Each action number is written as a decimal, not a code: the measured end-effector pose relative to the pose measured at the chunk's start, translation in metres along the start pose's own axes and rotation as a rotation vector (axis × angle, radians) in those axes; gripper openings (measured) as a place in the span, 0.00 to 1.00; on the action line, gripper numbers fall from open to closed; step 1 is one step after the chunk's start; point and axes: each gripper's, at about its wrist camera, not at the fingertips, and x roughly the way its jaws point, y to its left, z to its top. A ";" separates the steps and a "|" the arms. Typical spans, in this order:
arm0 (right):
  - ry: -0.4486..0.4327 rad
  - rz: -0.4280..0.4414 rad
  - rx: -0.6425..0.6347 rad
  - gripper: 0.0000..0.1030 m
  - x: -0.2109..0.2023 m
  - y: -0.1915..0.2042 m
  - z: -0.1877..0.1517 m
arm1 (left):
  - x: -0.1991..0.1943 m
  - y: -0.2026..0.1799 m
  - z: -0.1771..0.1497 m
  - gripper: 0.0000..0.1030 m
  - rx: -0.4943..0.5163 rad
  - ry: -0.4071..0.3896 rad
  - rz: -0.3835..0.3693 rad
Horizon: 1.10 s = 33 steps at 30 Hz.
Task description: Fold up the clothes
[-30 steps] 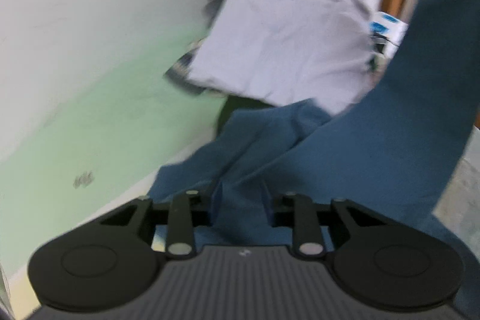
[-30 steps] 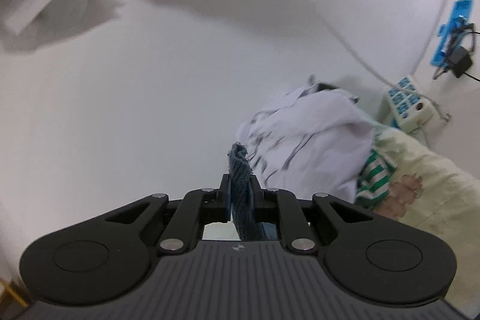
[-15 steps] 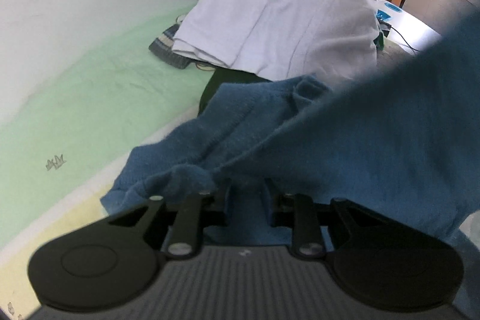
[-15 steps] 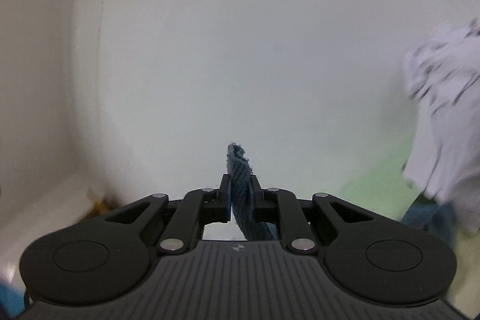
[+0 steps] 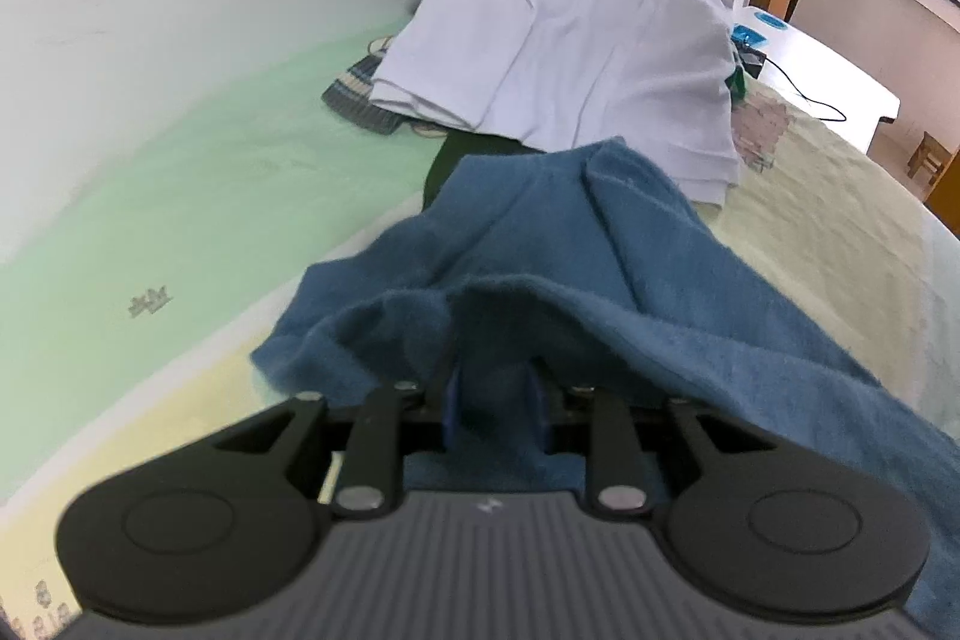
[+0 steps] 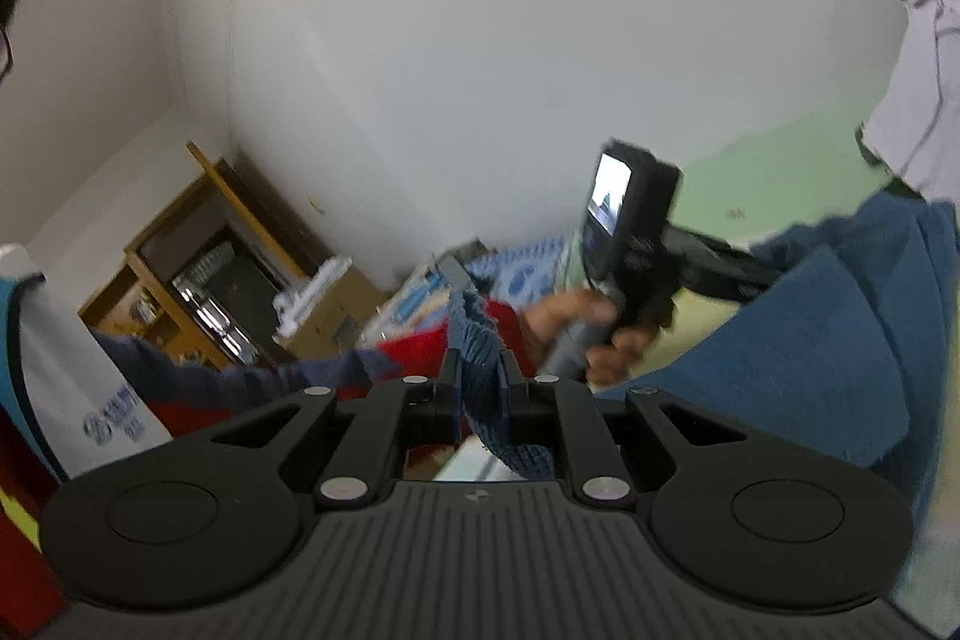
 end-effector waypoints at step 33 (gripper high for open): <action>0.184 -0.136 -0.044 0.13 0.014 -0.004 -0.059 | 0.002 -0.019 -0.003 0.08 -0.106 -0.010 -0.048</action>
